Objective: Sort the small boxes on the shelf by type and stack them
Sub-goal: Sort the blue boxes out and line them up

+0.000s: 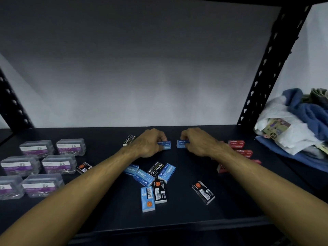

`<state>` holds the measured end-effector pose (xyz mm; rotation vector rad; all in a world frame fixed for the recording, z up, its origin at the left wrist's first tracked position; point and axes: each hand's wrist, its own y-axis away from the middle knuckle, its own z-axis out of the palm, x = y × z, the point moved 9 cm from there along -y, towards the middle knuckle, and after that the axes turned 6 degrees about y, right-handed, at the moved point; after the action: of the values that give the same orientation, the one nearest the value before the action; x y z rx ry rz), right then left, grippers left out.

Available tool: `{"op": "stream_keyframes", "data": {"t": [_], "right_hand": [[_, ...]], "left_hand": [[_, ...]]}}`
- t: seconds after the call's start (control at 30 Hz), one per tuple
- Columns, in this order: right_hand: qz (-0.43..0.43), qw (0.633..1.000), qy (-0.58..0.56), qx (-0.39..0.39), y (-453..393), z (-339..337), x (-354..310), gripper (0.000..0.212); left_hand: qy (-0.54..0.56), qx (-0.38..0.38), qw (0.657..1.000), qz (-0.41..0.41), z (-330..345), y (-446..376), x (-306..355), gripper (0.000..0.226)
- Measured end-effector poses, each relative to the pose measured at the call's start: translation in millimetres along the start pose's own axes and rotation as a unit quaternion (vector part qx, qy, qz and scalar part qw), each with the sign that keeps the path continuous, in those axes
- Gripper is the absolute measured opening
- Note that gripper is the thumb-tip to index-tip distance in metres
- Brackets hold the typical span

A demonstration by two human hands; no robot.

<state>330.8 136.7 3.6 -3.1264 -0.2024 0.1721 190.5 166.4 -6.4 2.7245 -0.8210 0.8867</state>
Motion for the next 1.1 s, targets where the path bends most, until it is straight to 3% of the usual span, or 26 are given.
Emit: {"op": "stream_keyframes", "data": {"t": [0.4,0.57,0.7,0.83,0.97,1.1], "right_hand": [[-0.015,1.0,0.012,0.0,-3,5,0,0.024],[-0.015,1.0,0.018,-0.001,0,5,-1,0.026],[-0.031,0.999,0.031,0.028,6,-7,-7,0.034],[-0.069,0.995,0.014,0.069,21,-21,-23,0.036],[-0.114,0.989,-0.047,0.08,38,-22,-49,0.03],[-0.125,0.988,-0.085,0.035,52,-5,-72,0.031]], "left_hand": [[0.001,0.002,1.0,0.003,3,-4,1,0.018],[0.011,0.006,1.0,-0.012,-1,0,-3,0.033],[0.032,0.043,0.998,-0.016,-17,17,-11,0.038],[0.054,0.086,0.995,0.001,-38,45,-19,0.028],[0.082,0.037,0.996,0.008,-36,75,-23,0.019],[0.097,-0.03,0.995,0.015,-20,99,-23,0.02]]}}
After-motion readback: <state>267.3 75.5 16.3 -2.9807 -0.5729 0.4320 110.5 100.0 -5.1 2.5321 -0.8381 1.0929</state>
